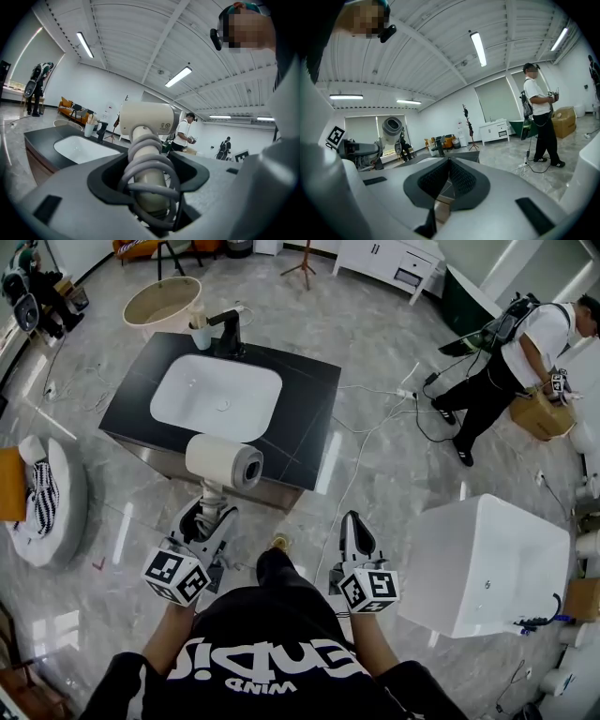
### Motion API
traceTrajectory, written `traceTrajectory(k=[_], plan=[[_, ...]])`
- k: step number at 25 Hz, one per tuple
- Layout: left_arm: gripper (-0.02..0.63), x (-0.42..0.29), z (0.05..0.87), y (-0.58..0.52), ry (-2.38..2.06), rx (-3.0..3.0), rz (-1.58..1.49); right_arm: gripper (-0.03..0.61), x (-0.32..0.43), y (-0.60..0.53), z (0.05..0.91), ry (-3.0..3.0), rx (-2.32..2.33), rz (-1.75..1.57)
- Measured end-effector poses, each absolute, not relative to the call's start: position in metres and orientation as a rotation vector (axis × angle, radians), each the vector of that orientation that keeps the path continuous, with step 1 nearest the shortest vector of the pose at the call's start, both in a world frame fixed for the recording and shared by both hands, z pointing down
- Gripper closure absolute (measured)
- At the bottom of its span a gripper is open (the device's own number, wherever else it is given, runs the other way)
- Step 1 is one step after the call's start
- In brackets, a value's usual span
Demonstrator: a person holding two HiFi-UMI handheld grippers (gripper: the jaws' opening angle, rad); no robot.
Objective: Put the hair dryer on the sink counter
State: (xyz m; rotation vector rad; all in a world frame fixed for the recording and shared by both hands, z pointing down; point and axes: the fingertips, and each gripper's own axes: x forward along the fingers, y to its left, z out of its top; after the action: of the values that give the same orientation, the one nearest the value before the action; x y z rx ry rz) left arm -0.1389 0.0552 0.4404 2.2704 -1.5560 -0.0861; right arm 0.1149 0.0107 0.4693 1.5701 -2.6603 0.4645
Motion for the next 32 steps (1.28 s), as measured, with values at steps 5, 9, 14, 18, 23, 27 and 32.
traceTrajectory(k=[5,9,14,18,23,27,32], plan=[[0.345,-0.133,0.437,0.01,-1.559,2.27,-0.082,0.555,0.116,-0.042,0.468,-2.678,1.547,0.472],[0.345,-0.131,0.435,-0.021,-1.583,2.259,-0.087,0.555,0.114,-0.074,0.466,-2.696,1.517,0.473],[0.345,-0.129,0.438,-0.05,-1.617,2.253,-0.065,0.555,0.113,-0.103,0.466,-2.705,1.499,0.465],[0.345,-0.129,0.44,-0.065,-1.613,2.274,-0.026,0.555,0.113,-0.118,0.467,-2.701,1.511,0.477],[0.345,-0.13,0.439,-0.088,-1.573,2.294,-0.013,0.555,0.11,-0.129,0.463,-2.69,1.54,0.49],[0.345,-0.13,0.443,-0.111,-1.532,2.321,0.013,0.555,0.104,-0.14,0.466,-2.677,1.565,0.495],[0.345,-0.127,0.449,-0.143,-1.461,2.377,0.077,0.555,0.095,-0.154,0.463,-2.671,1.611,0.488]])
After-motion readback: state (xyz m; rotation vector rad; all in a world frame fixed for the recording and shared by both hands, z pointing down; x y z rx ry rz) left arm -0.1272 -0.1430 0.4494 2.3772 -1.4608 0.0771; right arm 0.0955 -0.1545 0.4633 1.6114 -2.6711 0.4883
